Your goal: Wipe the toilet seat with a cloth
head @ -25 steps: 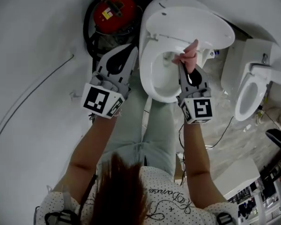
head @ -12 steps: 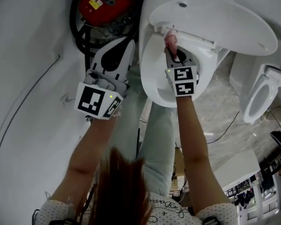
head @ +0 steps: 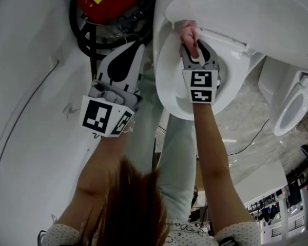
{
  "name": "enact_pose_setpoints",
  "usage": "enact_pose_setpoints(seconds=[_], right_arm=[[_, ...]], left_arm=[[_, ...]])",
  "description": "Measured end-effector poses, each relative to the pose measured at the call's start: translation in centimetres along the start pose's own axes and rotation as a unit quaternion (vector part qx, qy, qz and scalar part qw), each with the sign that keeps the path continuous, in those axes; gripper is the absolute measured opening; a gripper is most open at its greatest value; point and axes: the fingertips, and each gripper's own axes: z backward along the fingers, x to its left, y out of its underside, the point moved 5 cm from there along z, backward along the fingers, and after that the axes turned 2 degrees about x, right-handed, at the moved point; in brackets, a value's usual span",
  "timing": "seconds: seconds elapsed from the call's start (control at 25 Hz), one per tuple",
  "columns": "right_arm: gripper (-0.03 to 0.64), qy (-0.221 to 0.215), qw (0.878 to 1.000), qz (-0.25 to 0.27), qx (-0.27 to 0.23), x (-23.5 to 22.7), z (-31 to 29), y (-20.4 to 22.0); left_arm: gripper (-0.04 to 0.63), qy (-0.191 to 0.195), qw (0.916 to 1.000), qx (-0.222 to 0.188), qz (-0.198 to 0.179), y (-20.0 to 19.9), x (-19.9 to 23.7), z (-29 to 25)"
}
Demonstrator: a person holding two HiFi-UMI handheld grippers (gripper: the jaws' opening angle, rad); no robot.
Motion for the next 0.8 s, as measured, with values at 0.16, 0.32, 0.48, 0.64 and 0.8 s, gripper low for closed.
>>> enact_pose_setpoints(seconds=[0.16,0.32,0.48,0.64,0.8], right_arm=[[0.205,0.012,0.999,0.0,-0.052,-0.6,0.9,-1.6],[0.207,0.007,0.997,0.017,-0.079,-0.6,0.6,-3.0],[0.168,0.007,0.996,0.031,-0.089,-0.8,-0.6,-3.9],[0.06,0.016,0.996,0.059,-0.068,-0.8,-2.0,-3.2],[0.049,0.023,0.995,0.068,-0.067,-0.6,-2.3,-2.7]], left_arm=[[0.005,0.003,1.0,0.004,0.002,0.8,-0.1,-0.2],[0.006,0.006,1.0,0.002,0.0,0.8,-0.3,-0.5],[0.005,0.008,1.0,0.002,-0.003,0.6,-0.3,-0.7],[0.005,0.008,0.9999,0.004,-0.005,0.8,-0.2,-0.7],[0.006,0.008,0.9999,0.004,-0.006,1.0,-0.2,-0.5]])
